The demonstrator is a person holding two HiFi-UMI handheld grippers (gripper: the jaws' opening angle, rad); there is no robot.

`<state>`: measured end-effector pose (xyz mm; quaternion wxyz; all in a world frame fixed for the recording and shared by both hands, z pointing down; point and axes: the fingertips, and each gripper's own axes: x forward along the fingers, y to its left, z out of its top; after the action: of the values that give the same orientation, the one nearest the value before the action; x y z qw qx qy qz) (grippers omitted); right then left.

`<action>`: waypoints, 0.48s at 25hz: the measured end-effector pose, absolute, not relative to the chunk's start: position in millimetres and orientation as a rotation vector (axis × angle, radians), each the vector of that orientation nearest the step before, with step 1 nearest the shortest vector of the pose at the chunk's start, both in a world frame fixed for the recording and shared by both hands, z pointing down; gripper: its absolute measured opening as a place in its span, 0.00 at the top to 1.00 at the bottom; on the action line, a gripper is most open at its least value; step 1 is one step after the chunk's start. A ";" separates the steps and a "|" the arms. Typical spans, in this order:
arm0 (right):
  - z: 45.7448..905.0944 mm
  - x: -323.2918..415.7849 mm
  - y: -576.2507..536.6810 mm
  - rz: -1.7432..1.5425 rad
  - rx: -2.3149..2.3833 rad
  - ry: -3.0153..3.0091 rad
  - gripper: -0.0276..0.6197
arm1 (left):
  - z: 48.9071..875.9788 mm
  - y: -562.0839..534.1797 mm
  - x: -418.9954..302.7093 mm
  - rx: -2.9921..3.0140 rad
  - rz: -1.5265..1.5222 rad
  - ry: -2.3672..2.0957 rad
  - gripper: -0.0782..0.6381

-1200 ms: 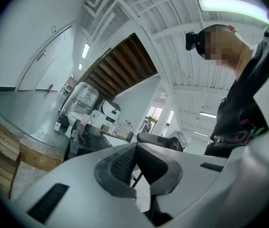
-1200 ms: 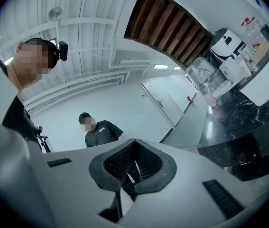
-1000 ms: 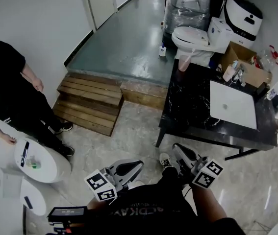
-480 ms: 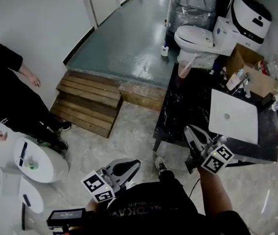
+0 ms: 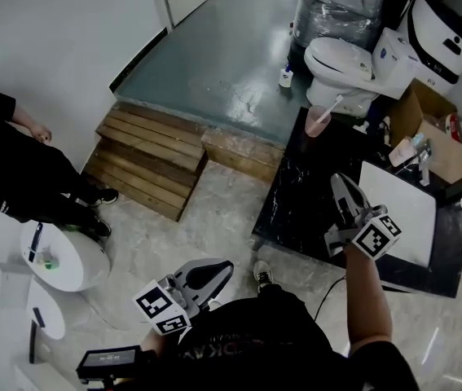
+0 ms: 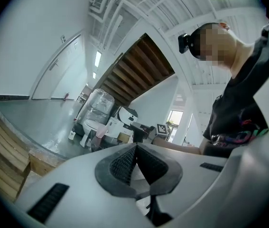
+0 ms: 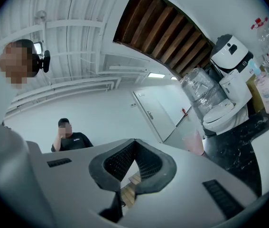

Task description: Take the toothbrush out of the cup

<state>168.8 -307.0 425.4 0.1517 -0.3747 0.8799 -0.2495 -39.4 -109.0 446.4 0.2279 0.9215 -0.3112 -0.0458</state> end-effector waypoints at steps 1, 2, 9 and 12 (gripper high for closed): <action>427.2 173.5 -318.5 -0.709 -1.088 2.526 0.94 | 446.0 -112.5 -39.7 2.535 -0.126 -0.874 0.88; 428.8 178.6 -330.2 -0.702 -1.103 2.524 0.94 | 445.7 -115.6 -39.9 2.532 -0.125 -0.890 0.88; 444.6 213.7 -413.0 -0.704 -1.253 2.488 0.94 | 446.4 -134.2 -44.3 2.489 -0.118 -0.994 0.88; 452.7 222.1 -442.6 -0.708 -1.310 2.498 0.94 | 447.1 -139.9 -45.0 2.468 -0.122 -1.030 0.88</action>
<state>222.1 -442.6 452.7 0.1164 -0.4472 0.8532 -0.2419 -45.0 -139.9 447.1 0.2301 0.8971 -0.3745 -0.0444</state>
